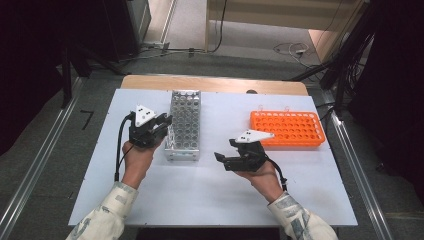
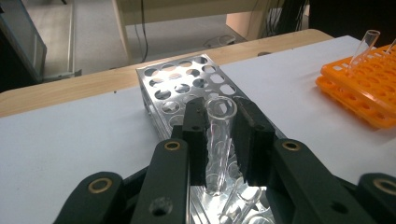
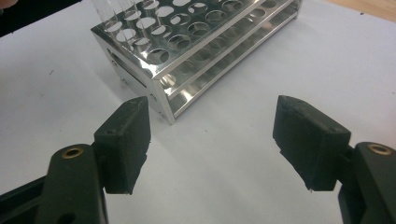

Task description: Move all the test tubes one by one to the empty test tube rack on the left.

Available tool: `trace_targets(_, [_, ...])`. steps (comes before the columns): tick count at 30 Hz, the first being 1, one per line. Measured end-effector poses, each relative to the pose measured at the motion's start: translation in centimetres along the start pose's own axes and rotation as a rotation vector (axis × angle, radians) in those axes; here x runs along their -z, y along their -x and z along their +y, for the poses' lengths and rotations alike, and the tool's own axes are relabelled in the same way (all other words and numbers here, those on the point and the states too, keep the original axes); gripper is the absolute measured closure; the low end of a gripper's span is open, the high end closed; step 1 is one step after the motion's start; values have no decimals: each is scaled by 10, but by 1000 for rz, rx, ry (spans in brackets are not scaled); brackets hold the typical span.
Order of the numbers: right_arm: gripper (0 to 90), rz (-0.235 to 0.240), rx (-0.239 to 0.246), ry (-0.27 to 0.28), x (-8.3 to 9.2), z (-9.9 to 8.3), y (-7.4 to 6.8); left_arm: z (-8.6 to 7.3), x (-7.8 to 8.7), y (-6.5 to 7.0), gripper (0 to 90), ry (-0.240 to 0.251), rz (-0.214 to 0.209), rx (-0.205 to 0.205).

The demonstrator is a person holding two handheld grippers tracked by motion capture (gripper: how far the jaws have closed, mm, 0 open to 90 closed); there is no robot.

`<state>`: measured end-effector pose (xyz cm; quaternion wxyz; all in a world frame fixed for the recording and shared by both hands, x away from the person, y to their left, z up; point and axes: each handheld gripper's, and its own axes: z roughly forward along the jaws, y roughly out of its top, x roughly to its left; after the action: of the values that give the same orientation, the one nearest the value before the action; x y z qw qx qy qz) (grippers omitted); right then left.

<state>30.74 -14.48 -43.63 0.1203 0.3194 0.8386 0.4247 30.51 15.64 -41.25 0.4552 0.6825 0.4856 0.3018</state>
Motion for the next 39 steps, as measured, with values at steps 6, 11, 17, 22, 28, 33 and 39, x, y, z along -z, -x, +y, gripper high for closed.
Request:
trace_targets(6, [262, 1, 2, -2, -1, 0, 0, -6, -3, 2, 752, -15, 4, -18])
trace_targets(11, [262, -1, 6, -4, -1, 0, -1, -10, -5, 4, 752, -28, 9, -24])
trace_targets(17, [261, -1, 13, -8, -2, -1, -2, -14, -7, 4, 750, -37, 8, -23])
trace_targets(22, [261, -1, 13, -8, -2, -1, -2, -15, -7, 4, 738, -40, 0, -18])
trace_targets(28, [261, -4, 10, -8, -2, -1, -2, -14, -5, 3, 722, -29, -2, -4])
trace_targets(33, [261, -7, 6, -3, -1, -1, 0, -14, -3, 1, 690, -19, -15, 29])
trace_targets(39, [262, -16, 1, 1, 0, 0, 2, -13, 3, 2, 571, 3, -51, 71])
